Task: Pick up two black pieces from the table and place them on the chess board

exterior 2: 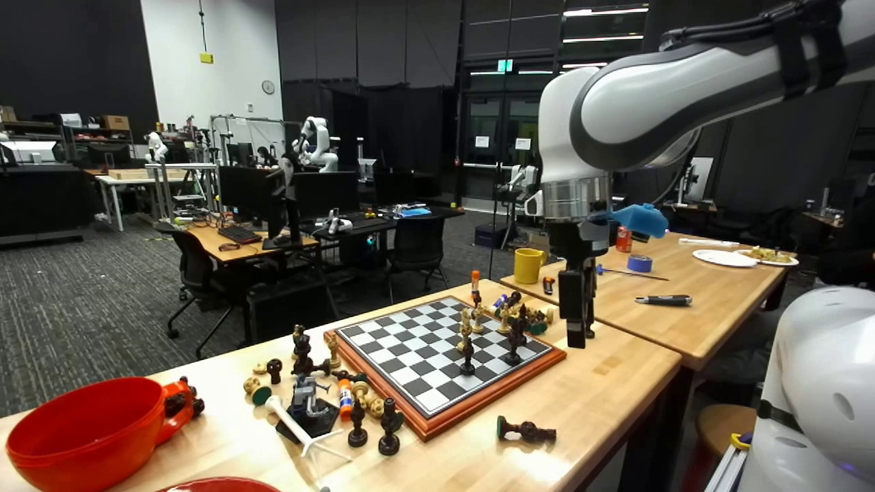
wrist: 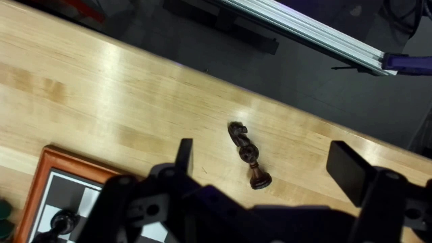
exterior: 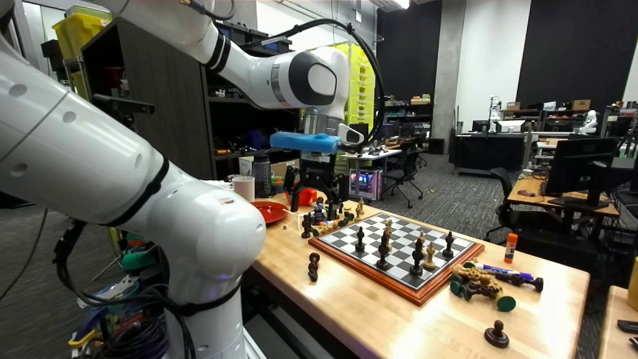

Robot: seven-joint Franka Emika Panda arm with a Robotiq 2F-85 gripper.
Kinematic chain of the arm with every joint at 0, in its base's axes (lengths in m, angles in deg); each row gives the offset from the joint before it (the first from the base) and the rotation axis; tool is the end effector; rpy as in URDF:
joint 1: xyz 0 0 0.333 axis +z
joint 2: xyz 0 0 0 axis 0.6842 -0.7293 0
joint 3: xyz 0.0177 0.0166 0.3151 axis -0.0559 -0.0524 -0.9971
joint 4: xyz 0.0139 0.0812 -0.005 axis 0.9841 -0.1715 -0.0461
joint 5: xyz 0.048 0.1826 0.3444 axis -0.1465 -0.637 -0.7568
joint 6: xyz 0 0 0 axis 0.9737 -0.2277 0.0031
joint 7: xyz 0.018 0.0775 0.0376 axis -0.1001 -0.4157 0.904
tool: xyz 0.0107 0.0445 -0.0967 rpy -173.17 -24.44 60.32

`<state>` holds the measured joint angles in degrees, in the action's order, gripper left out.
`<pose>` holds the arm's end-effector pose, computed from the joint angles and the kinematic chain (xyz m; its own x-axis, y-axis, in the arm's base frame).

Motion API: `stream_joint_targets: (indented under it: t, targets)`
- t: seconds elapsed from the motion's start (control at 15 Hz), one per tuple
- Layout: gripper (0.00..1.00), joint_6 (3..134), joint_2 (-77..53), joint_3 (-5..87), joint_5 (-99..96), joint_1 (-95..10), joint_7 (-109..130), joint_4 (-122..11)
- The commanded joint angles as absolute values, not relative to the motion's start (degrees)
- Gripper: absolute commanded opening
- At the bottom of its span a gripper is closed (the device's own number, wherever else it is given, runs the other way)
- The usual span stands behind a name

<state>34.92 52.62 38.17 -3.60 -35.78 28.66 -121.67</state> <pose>0.2750 0.0294 0.4265 0.9233 0.3484 -0.1619 0.3462 -0.9372 -0.0424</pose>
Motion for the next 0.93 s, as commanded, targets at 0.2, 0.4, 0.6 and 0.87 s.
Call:
stream_joint_targets:
  t: [0.2, 0.4, 0.6, 0.87]
  targets:
    - [1.00, 34.1, 49.1, 31.2, -7.8, -29.4, 25.7, -119.9]
    - [1.00, 35.1, 45.9, 28.9, -9.7, -27.3, 24.6, -118.6]
    - [1.00, 35.3, 47.0, 29.0, -9.5, -27.0, 25.5, -119.6]
    - [1.00, 35.6, 44.5, 28.4, -9.9, -26.4, 25.6, -118.2]
